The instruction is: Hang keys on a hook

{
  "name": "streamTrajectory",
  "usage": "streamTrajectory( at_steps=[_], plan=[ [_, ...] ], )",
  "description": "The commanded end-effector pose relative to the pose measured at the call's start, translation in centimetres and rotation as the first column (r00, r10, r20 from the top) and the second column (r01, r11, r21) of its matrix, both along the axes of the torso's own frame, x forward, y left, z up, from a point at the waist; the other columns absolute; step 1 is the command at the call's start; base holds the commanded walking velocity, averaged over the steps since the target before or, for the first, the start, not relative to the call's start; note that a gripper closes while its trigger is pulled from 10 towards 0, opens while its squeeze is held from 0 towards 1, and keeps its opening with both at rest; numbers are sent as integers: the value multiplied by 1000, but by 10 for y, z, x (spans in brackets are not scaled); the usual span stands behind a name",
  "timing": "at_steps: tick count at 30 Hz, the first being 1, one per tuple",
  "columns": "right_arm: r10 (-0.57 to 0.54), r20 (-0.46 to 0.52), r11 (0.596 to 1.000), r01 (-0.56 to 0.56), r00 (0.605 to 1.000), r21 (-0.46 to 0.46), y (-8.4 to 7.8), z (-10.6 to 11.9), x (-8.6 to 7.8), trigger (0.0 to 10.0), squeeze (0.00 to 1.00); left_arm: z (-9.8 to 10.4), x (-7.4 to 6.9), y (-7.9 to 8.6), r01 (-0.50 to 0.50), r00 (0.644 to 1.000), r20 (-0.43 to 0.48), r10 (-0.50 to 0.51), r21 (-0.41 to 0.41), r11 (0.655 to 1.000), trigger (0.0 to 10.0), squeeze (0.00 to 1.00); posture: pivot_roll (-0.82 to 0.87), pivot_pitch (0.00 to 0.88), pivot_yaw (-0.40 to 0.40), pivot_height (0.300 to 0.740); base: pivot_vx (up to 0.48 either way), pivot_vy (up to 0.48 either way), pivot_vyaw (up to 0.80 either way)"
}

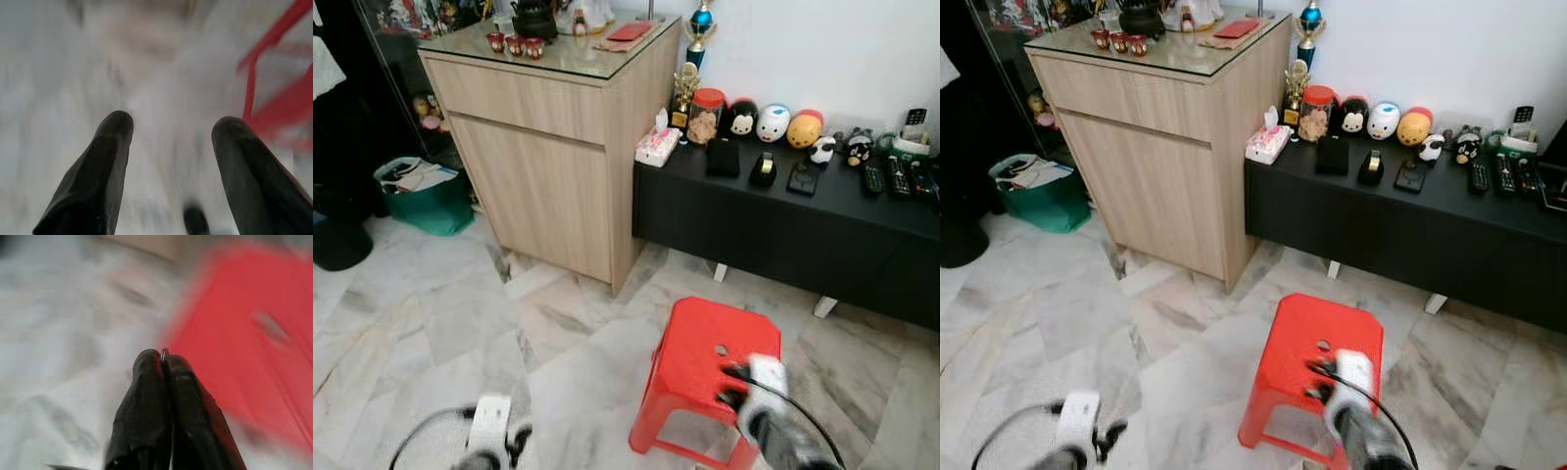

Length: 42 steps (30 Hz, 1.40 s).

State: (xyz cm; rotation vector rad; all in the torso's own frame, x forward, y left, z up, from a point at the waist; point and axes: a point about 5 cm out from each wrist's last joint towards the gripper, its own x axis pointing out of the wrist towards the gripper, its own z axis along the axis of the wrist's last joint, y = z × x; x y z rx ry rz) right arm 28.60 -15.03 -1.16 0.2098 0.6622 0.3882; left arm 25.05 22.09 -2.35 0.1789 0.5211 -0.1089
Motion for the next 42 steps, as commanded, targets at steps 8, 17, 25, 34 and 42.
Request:
streamTrajectory(
  at_steps=[8,17,25,34,42],
  plan=[
    [342,248,919,-378,907,115,12,66,41,10000,0,70,48,-22,339,892,290,-346,76,938,10000,0,19,0,-23,740,0,0,0],
    [503,330,806,-571,799,154,14,89,41,10000,0,101,48,-44,580,755,320,-572,80,811,10000,0,19,0,-25,740,0,0,0],
    [571,340,764,-635,747,114,25,91,36,10000,0,126,44,-77,758,607,302,-735,58,650,10000,0,8,0,-24,740,0,0,0],
    [447,435,798,-568,782,202,37,115,44,10000,0,138,43,-98,798,558,325,-763,42,601,10000,0,4,0,-20,740,0,0,0],
    [449,453,790,-579,770,201,43,126,38,10000,0,142,40,-104,806,558,307,-771,23,592,10000,0,-7,0,-13,740,0,0,0]
  ],
)
